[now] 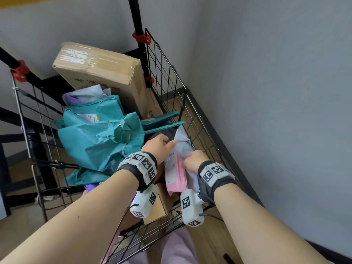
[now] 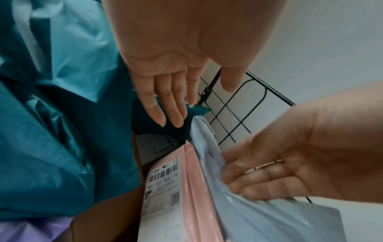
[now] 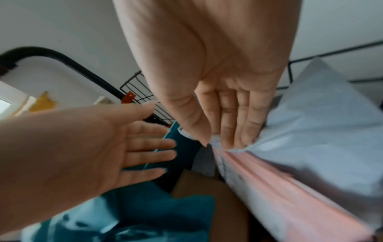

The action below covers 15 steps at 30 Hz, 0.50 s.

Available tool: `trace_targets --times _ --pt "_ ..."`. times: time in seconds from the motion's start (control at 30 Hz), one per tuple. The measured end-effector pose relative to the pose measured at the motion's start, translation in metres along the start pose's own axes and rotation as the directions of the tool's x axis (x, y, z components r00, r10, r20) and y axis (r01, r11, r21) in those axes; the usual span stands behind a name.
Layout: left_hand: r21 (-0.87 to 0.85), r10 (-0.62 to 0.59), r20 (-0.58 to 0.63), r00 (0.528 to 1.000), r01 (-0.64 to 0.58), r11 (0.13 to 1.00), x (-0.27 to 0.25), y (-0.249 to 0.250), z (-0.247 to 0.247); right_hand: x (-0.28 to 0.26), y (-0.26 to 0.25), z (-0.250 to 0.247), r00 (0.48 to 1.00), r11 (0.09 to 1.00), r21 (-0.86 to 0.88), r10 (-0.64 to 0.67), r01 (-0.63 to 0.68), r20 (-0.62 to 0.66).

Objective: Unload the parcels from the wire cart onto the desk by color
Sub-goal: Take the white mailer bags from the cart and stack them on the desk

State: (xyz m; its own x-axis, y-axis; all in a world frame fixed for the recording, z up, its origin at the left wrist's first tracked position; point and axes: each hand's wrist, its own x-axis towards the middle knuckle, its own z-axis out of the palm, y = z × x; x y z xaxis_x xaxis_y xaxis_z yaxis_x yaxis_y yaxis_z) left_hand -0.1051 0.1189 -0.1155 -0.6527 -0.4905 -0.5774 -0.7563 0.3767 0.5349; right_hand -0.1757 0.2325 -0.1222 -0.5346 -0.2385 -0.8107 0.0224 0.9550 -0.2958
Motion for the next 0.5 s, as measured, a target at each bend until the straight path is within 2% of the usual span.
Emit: trace_targets --times 0.2,0.3,0.37,0.5 --pt "0.044 -0.043 0.039 0.998 0.041 0.998 0.013 -0.002 0.014 -0.005 -0.008 0.012 0.984 0.998 0.025 -0.069 0.066 0.162" --pt "0.142 -0.032 0.039 0.999 0.027 0.989 0.021 -0.007 0.020 -0.008 0.002 0.006 0.955 0.975 0.223 -0.053 -0.014 0.293" --pt "0.155 -0.021 0.004 1.000 0.020 0.988 0.023 -0.008 0.022 -0.006 0.011 -0.002 0.969 0.934 0.351 -0.026 -0.063 0.245" --pt "0.039 -0.029 -0.130 0.991 0.034 0.999 0.019 -0.004 0.013 -0.005 0.020 -0.023 0.986 0.821 0.551 0.079 -0.148 0.147"
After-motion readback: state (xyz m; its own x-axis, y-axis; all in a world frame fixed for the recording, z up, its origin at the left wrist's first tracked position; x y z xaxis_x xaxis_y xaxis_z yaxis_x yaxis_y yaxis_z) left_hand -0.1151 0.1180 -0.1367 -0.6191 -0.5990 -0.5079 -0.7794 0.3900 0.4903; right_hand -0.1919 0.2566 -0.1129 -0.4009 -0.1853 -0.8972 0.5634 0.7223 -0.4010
